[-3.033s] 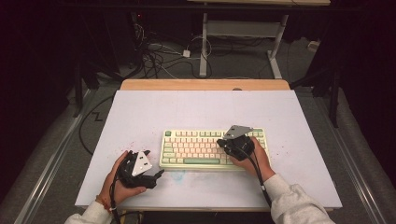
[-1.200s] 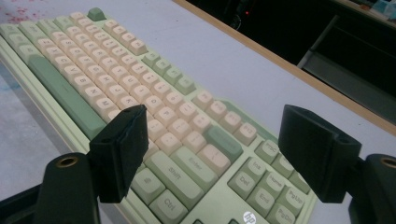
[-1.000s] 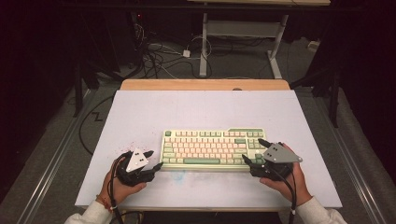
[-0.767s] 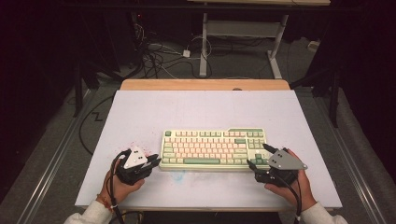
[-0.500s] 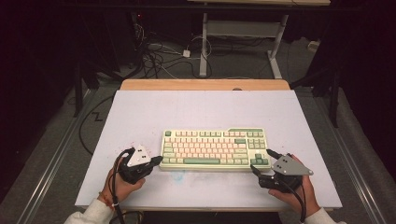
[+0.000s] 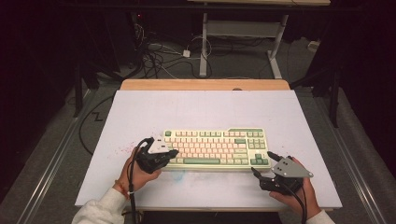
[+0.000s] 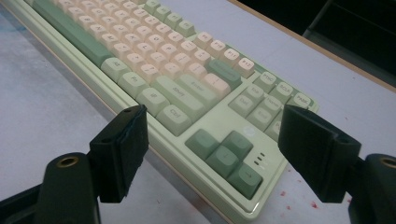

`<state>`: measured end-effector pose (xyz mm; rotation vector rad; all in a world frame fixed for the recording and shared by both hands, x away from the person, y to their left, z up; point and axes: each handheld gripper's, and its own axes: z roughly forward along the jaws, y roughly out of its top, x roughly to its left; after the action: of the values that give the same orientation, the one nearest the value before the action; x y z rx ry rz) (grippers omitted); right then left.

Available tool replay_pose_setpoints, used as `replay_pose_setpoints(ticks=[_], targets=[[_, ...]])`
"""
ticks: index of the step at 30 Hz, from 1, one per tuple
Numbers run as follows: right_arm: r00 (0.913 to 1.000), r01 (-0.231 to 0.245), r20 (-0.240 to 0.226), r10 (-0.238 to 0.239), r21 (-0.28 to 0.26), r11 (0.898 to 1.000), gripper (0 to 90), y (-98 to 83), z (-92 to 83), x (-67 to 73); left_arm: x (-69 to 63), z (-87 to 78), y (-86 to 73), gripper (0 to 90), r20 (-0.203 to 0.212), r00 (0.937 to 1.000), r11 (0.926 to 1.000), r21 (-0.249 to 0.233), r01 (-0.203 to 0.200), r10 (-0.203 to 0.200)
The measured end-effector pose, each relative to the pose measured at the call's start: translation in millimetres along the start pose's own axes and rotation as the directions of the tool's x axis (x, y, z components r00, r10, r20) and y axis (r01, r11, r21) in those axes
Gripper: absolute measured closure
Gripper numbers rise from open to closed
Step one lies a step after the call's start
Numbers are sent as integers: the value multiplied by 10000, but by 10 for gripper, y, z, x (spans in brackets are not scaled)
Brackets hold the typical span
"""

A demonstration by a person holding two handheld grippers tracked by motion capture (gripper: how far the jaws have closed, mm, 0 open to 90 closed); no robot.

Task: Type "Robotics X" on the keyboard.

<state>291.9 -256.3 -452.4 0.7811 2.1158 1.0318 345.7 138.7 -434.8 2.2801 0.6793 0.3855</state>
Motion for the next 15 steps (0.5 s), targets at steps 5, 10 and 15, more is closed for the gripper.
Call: replay_pose_setpoints(ticks=[5, 10, 15], targets=[[10000, 100, -6, -100, 56, 9999, 247, 0, 16, 13, -67, 166, 178, 876, 243, 9991, 9991, 223, -364, 359], [9995, 313, 2, -313, 114, 9994, 247, -10, 26, 25, -117, 322, 326, 876, 425, 9964, 9962, 441, -754, 736], [9996, 295, -6, -295, 156, 9994, 247, -16, 26, 22, -164, 454, 417, 876, 603, 9938, 9933, 622, -974, 937]])
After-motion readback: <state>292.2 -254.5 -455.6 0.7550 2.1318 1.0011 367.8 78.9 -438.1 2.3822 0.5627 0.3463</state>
